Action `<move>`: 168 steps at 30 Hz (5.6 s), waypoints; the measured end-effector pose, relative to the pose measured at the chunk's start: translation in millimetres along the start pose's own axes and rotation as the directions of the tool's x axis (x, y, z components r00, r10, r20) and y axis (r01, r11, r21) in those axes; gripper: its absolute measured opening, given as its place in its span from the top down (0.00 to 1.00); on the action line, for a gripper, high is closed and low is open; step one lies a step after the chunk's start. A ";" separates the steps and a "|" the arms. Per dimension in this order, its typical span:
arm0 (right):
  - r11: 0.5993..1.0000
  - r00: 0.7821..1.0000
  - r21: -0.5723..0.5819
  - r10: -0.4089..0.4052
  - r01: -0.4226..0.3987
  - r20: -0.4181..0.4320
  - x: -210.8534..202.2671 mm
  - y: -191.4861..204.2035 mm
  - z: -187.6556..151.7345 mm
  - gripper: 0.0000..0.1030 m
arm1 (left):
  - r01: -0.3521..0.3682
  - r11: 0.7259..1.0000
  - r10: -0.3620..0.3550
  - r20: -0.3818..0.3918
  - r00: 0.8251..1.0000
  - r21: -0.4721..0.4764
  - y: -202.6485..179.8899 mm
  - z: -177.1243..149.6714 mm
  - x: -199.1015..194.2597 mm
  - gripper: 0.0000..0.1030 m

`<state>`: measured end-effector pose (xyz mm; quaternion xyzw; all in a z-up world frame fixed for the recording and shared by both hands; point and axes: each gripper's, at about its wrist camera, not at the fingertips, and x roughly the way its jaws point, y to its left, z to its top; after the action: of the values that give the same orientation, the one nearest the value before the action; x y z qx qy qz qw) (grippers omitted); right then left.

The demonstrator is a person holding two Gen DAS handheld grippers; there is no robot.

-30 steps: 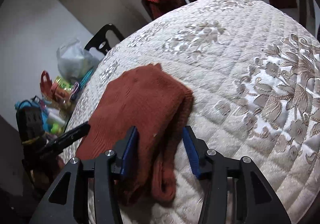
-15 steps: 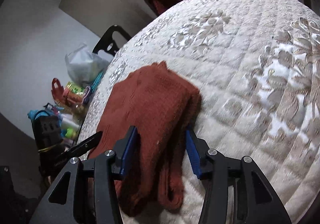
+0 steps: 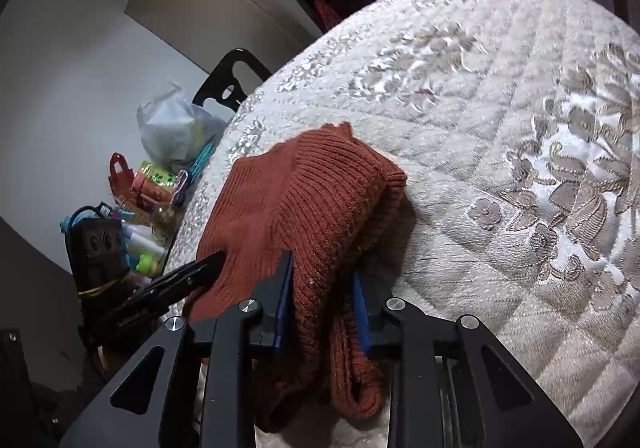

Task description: Fold small clothes

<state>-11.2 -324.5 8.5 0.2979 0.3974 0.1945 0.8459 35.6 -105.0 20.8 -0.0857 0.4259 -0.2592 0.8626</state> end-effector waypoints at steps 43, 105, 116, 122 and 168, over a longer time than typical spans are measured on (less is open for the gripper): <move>0.990 0.978 -0.101 0.080 -0.101 -0.193 216.1 115.8 74.8 0.70 | -0.229 0.960 0.244 0.080 0.966 -0.158 217.6 58.2 -62.8 0.61; 0.834 0.979 -0.534 -0.198 0.139 -0.055 139.9 164.4 -10.5 0.64 | -0.462 0.883 0.470 0.152 0.869 -0.085 125.2 -23.5 -101.7 0.50; 0.793 0.954 -0.571 -0.294 0.212 -0.054 156.6 158.0 -22.6 0.63 | -0.512 0.854 0.519 0.074 0.852 -0.094 141.4 -29.9 -86.2 0.49; 0.784 0.942 -0.574 -0.330 0.237 -0.063 164.6 152.7 -25.2 0.63 | -0.523 0.847 0.528 0.033 0.849 -0.100 147.6 -32.2 -80.6 0.49; 0.771 0.940 -0.587 -0.338 0.246 -0.050 165.0 153.2 -27.5 0.59 | -0.551 0.829 0.555 0.015 0.832 -0.096 146.5 -34.5 -76.3 0.31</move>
<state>53.4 -107.1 3.7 -0.0513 0.4253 0.1930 0.8828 25.1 61.8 -2.0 -0.0021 0.4249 0.0223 0.9049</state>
